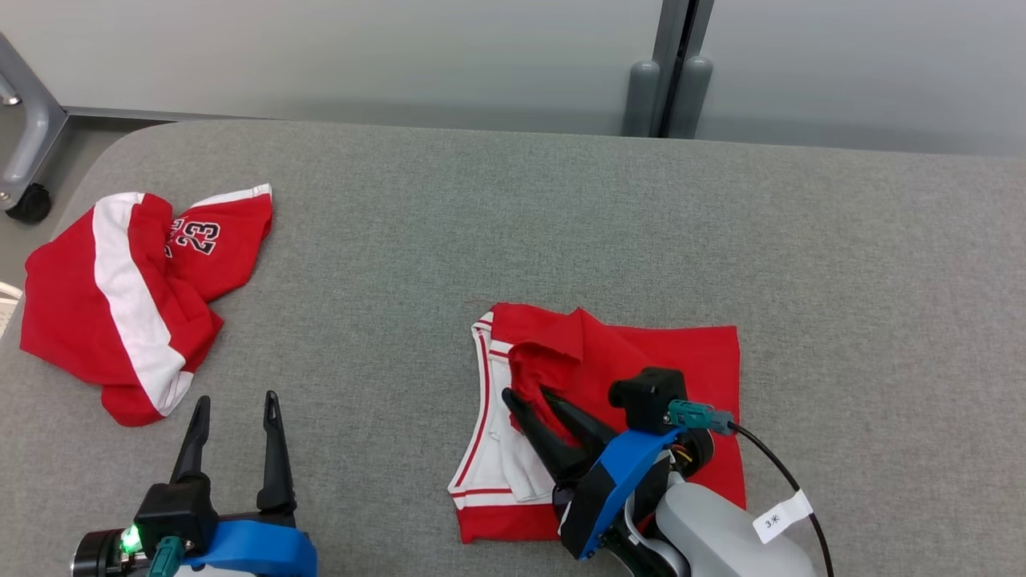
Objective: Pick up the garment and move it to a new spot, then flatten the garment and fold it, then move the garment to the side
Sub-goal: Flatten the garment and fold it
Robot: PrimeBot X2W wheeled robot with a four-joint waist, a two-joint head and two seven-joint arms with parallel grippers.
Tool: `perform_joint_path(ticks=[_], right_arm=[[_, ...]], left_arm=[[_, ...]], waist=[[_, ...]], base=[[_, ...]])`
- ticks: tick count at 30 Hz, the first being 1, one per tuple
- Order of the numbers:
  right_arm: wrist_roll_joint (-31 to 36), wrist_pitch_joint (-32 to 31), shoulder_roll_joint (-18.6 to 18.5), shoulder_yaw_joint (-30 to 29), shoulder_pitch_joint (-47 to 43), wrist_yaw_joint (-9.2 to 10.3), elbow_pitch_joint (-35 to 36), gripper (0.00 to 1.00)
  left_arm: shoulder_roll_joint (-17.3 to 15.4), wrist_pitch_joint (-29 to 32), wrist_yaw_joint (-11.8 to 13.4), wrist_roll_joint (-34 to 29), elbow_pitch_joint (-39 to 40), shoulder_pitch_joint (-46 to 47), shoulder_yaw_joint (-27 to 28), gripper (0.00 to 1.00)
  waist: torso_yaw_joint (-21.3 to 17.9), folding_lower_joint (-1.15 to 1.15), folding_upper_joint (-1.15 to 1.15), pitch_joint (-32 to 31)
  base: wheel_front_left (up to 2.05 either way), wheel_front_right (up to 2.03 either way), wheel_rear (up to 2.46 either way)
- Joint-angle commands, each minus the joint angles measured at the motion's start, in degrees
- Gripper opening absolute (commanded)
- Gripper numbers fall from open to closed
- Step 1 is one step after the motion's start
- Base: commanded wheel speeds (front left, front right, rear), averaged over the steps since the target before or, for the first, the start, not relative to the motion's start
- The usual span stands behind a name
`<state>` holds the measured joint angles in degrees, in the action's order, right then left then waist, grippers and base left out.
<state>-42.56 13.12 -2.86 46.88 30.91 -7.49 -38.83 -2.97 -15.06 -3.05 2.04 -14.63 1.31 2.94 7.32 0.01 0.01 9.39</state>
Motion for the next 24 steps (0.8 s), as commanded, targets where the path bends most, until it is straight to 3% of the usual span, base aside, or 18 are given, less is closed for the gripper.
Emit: perform_joint_path(ticks=[1, 8, 12, 18, 24], right_arm=[[-0.7, 0.5, -0.1, 0.3, 1.1, -0.01, -0.2, 1.0], [2.7, 2.1, -0.1, -2.7, 3.1, -0.01, -4.5, 1.0], [8.5, 2.1, -0.7, -11.5, 1.1, -0.01, -4.0, 1.0], [16.3, 2.1, -4.0, -24.4, -6.3, -0.01, 2.3, 1.0], [21.0, 2.1, -5.0, -30.6, -13.0, -0.01, 5.4, 1.0]], left_arm=[[0.1, -0.2, 0.2, 0.2, -0.1, 0.6, -0.1, 1.0], [0.1, -0.2, 0.2, 0.3, -0.2, -0.2, 0.2, 1.0], [0.1, -0.2, 0.3, 0.1, 0.3, -1.1, 0.8, 1.0], [0.1, -0.2, -0.1, -0.4, 0.8, -2.2, 1.3, 1.0], [0.1, -0.2, -0.3, -0.6, 1.1, -2.4, 1.3, 1.0]], waist=[[-0.1, -0.01, -0.01, 0.0], [-1.3, -0.01, -0.01, -1.7], [-2.3, -0.01, -0.01, -2.8], [-3.3, -0.01, -0.01, -4.0], [-3.6, -0.01, -0.01, -4.2]], base=[[0.0, 0.0, 0.0], [0.0, 0.0, 0.0], [0.0, 0.0, 0.0], [0.0, 0.0, 0.0], [0.0, 0.0, 0.0]])
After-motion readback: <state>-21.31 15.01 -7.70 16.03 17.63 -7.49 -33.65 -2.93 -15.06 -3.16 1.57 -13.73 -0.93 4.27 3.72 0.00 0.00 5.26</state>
